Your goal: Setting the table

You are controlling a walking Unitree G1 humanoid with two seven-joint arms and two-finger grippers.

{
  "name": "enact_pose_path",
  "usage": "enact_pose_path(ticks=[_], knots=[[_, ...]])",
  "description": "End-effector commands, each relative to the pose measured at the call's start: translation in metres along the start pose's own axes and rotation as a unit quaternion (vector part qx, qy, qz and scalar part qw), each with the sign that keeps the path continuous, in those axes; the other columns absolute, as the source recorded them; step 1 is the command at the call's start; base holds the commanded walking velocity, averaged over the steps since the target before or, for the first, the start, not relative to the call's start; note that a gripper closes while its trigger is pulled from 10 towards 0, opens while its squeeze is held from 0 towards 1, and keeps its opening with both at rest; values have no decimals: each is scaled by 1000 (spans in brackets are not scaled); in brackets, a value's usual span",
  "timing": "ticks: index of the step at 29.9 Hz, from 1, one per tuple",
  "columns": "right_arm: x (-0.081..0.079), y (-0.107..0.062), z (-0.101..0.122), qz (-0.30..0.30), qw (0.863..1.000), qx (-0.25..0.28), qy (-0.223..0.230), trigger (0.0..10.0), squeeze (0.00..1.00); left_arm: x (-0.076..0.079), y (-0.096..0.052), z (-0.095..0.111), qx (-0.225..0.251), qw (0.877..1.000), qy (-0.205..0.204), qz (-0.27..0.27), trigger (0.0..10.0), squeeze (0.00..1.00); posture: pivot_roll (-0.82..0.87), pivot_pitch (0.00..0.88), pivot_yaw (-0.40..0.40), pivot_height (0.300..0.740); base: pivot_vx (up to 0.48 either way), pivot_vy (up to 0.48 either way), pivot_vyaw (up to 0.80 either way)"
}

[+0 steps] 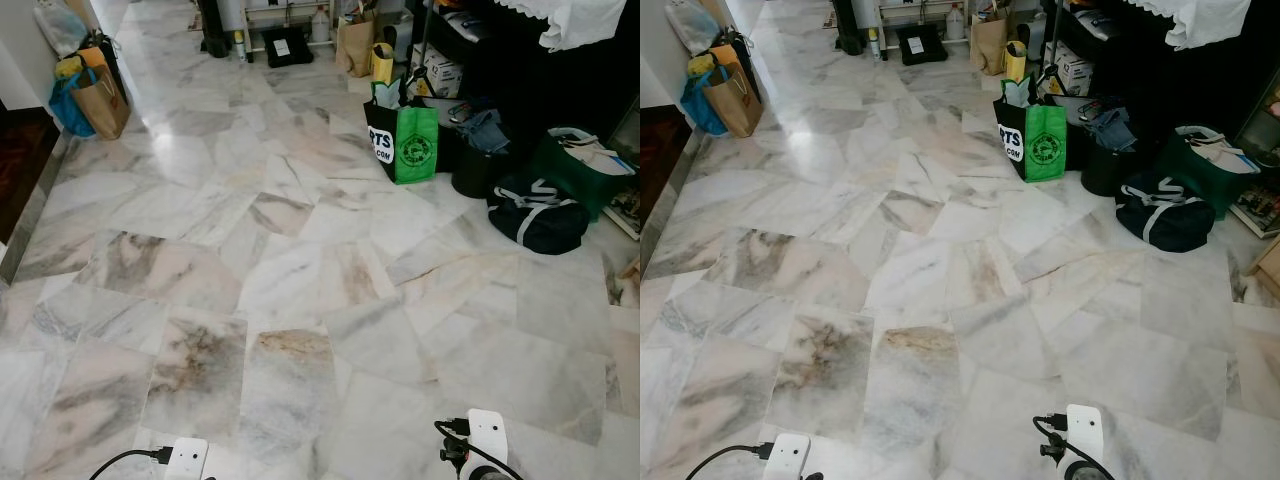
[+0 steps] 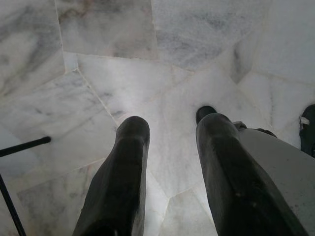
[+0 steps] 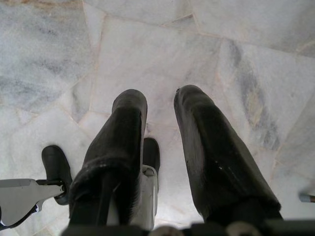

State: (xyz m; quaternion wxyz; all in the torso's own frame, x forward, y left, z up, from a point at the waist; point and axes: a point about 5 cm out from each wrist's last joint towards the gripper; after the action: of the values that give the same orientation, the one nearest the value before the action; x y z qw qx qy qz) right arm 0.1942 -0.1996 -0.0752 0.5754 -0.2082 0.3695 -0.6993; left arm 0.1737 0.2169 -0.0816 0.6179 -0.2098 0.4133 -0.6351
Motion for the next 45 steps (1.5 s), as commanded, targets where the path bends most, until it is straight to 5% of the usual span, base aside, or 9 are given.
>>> enact_pose_path(ticks=[1,11,12,13,26,45], knots=[[-22,2,-7,27,999,-17,23,10000,0,-3,4,12,-9,999,-45,-21,10000,0,-66,84,32,740,0,0,0],[-22,2,-7,27,999,-17,23,10000,0,-3,4,12,-9,999,-45,-21,10000,0,-66,84,32,740,0,0,0],[-21,2,-8,20,999,-21,26,10000,0,-3,4,12,-9,999,-46,-21,10000,0,0,0,0,740,0,0,0],[-21,2,-5,26,999,-13,41,10000,0,-8,4,13,-4,999,-47,-19,10000,0,-83,107,59,740,0,0,0],[-21,2,-3,36,997,-5,68,10000,0,-15,4,14,0,999,-52,-15,10000,0,-82,110,60,740,0,0,0],[-23,2,-6,38,997,-14,61,10000,0,-14,3,12,-3,999,-52,-15,10000,0,-79,110,59,740,0,0,-784]])
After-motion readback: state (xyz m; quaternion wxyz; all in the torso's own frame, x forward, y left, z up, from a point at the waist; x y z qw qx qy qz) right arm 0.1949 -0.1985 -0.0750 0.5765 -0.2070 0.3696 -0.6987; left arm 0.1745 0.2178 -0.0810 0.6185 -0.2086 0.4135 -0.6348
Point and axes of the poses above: a point about 5 cm out from each wrist's last joint towards the gripper, its own y axis pointing out of the wrist towards the gripper, its own z axis along the axis of the wrist's last joint, x = y × z, and after that the axes turned 9 degrees about y, right-handed
